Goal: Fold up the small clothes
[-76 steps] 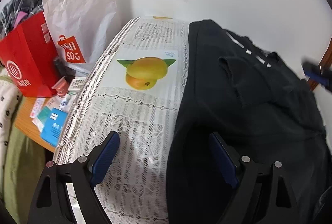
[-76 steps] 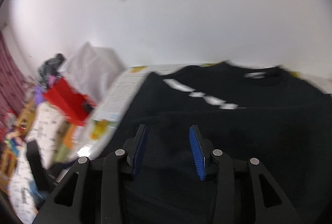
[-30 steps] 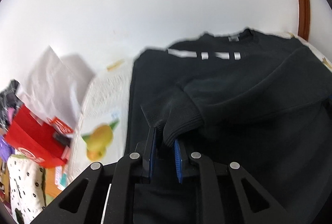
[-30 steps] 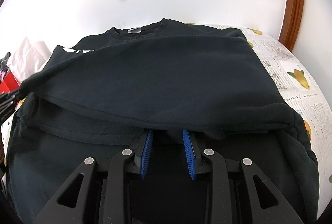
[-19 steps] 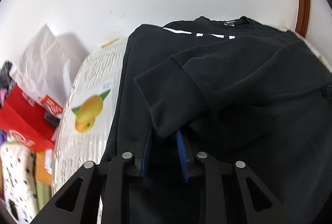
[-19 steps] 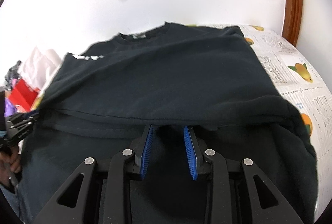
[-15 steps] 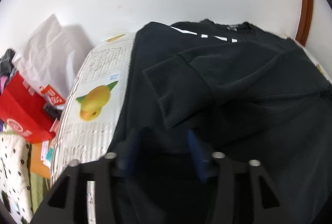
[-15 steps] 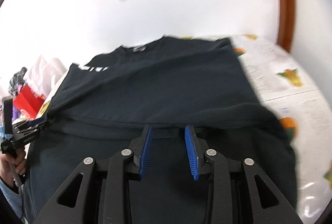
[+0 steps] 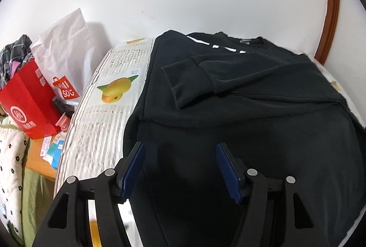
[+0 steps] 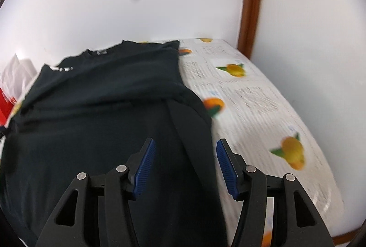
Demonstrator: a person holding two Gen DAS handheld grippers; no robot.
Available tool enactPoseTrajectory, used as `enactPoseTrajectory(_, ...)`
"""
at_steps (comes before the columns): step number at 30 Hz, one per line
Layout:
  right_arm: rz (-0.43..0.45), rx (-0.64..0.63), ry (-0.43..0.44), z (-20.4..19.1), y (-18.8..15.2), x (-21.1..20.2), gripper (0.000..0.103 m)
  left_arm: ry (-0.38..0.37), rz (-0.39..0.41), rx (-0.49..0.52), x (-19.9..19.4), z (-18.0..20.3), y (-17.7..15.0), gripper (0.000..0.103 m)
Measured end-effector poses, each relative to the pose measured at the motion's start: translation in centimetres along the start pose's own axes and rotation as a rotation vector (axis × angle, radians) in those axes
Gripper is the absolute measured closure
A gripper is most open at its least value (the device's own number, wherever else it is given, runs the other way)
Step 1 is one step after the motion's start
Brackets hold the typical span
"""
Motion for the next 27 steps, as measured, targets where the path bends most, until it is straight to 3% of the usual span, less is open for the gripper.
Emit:
enactPoseTrajectory(4, -0.004, 0.017, -0.036, 1.2, -2.6, -1.0, 0.046, -0.014, 0.007, -0.017, -2.1, 0.3, -1.6, 0.042)
enactPoseTrajectory(11, -0.065, 0.030, -0.020, 2.4, -6.3, -2.3, 0.046, -0.028, -0.025, -0.036, -4.9, -0.1, -5.5, 0.042)
enactPoseTrajectory(20, -0.111, 0.079, 0.072, 3.4, -10.8, -3.0, 0.046, -0.060, -0.091, -0.052, -5.2, -0.7, -11.3, 0.042)
enactPoseTrajectory(27, -0.116, 0.072, 0.077, 2.9, -12.1, -2.1, 0.050, -0.067, -0.117, -0.081, -4.5, -1.1, -13.8, 0.042)
Point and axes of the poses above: each gripper's, at about its wrist camera, not at the fingertips, and x roughly the way its jaws point, z to its right, y to its top, the point moved 10 cm from there along x, roughly the way its jaws point, and after that the axes turned 7 degrees about -z, right-handed, at the moved point
